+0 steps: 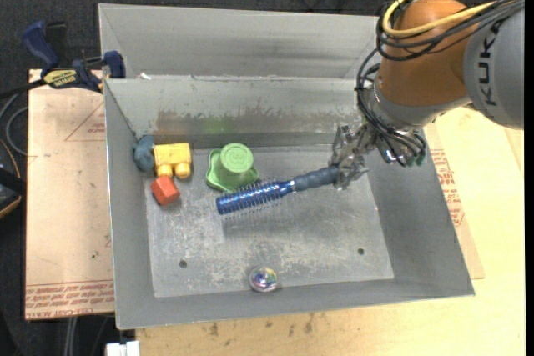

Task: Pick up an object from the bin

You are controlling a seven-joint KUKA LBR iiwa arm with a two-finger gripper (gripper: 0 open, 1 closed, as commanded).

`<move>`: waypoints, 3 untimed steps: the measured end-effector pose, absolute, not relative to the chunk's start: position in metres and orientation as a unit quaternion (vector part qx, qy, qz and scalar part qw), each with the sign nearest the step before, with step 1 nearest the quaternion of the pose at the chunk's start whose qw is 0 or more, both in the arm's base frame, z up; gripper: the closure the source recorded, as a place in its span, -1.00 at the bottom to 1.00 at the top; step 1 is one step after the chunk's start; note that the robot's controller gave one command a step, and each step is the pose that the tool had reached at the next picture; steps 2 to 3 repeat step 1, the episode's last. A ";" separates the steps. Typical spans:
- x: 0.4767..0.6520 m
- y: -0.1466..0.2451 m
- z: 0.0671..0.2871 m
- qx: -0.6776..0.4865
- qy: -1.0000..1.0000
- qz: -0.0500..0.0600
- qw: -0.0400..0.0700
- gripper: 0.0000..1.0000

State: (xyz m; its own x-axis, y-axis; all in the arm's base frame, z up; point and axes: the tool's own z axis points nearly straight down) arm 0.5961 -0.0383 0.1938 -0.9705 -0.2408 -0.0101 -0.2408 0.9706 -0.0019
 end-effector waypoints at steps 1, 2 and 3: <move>0.570 -0.059 0.273 -0.339 0.941 -0.001 0.003 1.00; 0.570 -0.059 0.273 -0.339 0.941 -0.001 0.003 1.00; 0.570 -0.059 0.273 -0.339 0.941 -0.001 0.003 1.00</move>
Offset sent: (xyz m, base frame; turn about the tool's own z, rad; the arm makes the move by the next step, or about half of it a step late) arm -0.0273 -0.0204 0.0784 -0.4529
